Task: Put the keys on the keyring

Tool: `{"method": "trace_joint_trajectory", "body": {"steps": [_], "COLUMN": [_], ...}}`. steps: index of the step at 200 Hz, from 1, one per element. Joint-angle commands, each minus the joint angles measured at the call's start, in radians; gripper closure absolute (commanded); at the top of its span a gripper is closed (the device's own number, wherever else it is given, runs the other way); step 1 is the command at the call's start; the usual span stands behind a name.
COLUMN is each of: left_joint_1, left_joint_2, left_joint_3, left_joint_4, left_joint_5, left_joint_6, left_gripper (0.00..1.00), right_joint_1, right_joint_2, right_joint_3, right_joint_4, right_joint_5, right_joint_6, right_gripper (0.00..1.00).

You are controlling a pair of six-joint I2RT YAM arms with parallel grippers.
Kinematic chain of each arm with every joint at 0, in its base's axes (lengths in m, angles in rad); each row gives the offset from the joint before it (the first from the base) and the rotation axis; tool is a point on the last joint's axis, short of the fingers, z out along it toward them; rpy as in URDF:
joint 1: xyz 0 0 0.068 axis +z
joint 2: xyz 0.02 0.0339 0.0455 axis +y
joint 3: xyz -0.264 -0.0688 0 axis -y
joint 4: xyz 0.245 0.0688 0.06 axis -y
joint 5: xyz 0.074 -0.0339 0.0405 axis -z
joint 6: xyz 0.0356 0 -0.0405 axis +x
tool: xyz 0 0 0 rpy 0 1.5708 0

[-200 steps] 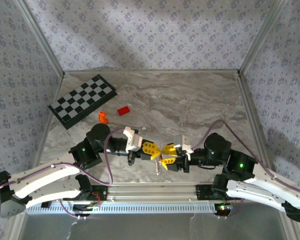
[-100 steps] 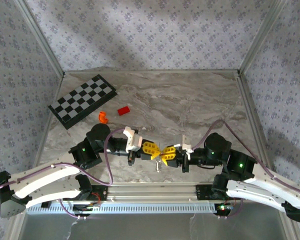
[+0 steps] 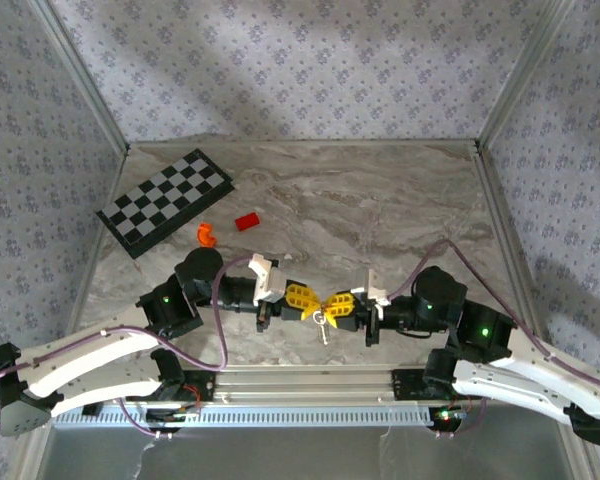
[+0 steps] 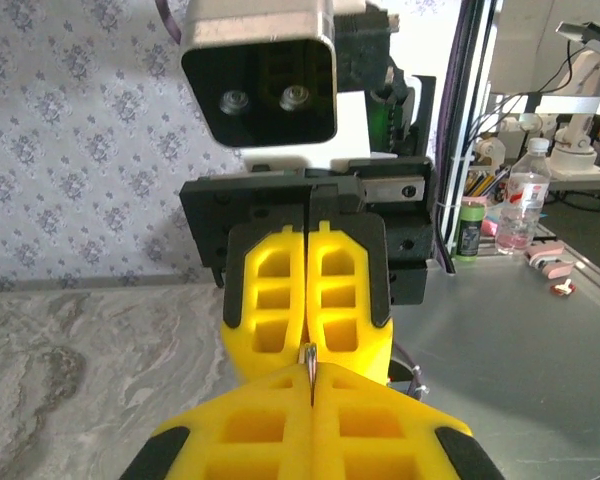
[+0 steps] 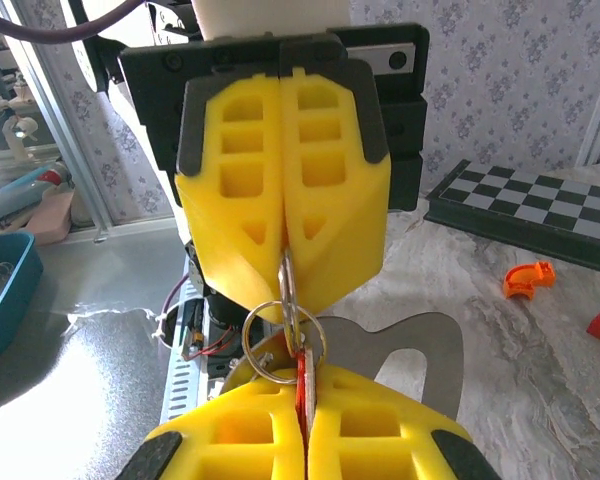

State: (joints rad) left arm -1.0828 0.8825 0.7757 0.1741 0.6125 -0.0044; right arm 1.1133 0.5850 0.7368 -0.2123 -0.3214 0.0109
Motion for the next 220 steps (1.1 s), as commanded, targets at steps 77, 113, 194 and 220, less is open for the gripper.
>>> {"method": "trace_joint_trajectory", "body": {"steps": [77,113,194,220], "left_joint_1": [-0.006,-0.006,-0.006,-0.006], "left_joint_2": [-0.038,-0.016,0.023,0.024], "left_joint_3": [0.046,0.046,-0.007,-0.035], "left_joint_4": [-0.132,-0.186,-0.16,-0.129], "left_joint_5": [-0.056,-0.1,-0.177,-0.208], "left_joint_6": [0.059,0.089,0.069,0.056], "left_gripper": [1.0,1.0,0.79,0.63], "right_joint_1": [0.0,-0.001,-0.003,-0.004], "right_joint_2": [-0.033,-0.007,0.103,0.145], "right_joint_3": [0.037,0.091,0.229,0.251], "right_joint_4": [-0.07,-0.146,-0.321,-0.352], "right_joint_5": [0.088,0.172,0.31,0.381], "right_joint_6": [-0.043,-0.073,-0.075,-0.051], "right_gripper": [1.0,1.0,1.0,1.0]}}
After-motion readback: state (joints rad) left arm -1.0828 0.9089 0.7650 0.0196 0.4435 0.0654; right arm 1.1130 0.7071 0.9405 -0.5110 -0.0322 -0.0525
